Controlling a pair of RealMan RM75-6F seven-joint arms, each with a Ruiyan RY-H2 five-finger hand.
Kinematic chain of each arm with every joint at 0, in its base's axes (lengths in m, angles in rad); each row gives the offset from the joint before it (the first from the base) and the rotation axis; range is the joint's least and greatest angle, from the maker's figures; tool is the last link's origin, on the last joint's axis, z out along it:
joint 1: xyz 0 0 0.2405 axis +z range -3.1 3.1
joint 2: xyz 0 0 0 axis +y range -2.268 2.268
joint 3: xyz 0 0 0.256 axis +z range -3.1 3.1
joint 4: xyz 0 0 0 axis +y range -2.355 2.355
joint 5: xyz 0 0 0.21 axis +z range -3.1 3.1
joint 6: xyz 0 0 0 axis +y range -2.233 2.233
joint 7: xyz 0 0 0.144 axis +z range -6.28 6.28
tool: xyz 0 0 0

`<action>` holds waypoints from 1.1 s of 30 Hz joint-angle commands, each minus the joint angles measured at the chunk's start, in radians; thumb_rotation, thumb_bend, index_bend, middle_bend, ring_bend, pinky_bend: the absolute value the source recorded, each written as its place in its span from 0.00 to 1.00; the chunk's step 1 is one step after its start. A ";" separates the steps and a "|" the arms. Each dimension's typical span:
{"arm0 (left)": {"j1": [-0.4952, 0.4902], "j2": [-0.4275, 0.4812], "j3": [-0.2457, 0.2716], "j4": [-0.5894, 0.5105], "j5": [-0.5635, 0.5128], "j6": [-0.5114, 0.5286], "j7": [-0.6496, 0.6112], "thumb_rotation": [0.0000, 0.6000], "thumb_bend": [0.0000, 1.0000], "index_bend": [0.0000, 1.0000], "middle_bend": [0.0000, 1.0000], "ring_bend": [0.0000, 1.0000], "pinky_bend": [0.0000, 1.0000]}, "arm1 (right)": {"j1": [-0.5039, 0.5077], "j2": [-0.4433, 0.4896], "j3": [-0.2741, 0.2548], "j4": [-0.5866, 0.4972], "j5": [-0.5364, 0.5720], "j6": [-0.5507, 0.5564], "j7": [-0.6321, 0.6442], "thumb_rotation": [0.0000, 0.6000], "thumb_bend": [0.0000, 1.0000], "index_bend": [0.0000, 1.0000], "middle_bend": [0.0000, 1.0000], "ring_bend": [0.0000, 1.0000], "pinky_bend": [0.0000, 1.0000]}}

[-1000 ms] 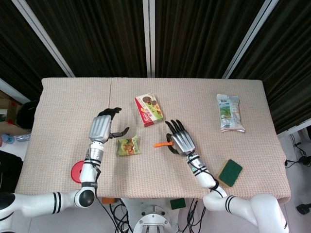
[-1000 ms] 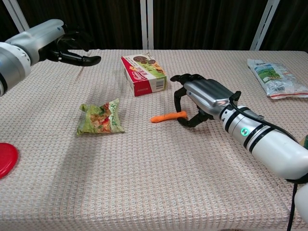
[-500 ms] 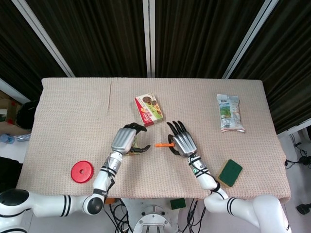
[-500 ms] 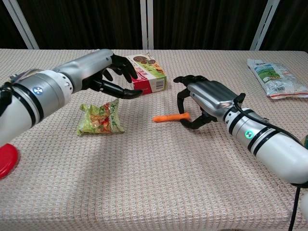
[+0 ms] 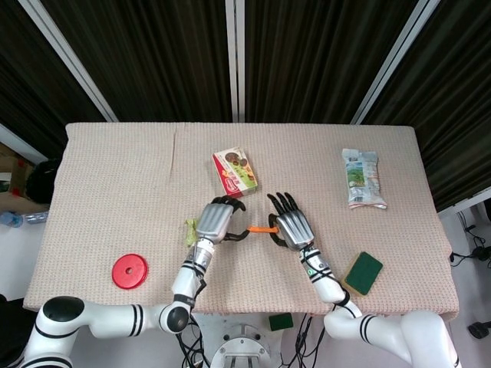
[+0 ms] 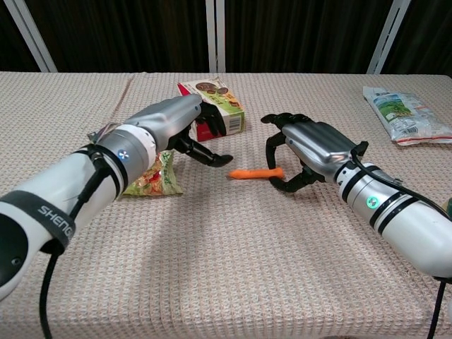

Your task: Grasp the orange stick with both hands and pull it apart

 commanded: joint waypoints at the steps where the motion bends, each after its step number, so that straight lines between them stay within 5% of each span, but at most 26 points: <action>1: -0.008 -0.010 -0.003 0.010 -0.001 -0.001 0.010 0.74 0.20 0.37 0.30 0.19 0.22 | 0.000 -0.001 0.000 0.001 -0.001 0.000 0.001 1.00 0.33 0.59 0.03 0.00 0.00; 11: -0.039 -0.059 -0.001 0.093 0.014 -0.017 0.050 0.83 0.21 0.39 0.31 0.20 0.22 | 0.003 0.003 0.008 -0.022 -0.002 0.002 -0.016 1.00 0.33 0.59 0.02 0.00 0.00; 33: -0.069 -0.099 -0.022 0.162 -0.024 -0.054 0.119 0.85 0.23 0.45 0.32 0.20 0.22 | 0.001 0.010 0.012 -0.033 0.001 -0.002 -0.019 1.00 0.33 0.59 0.02 0.00 0.00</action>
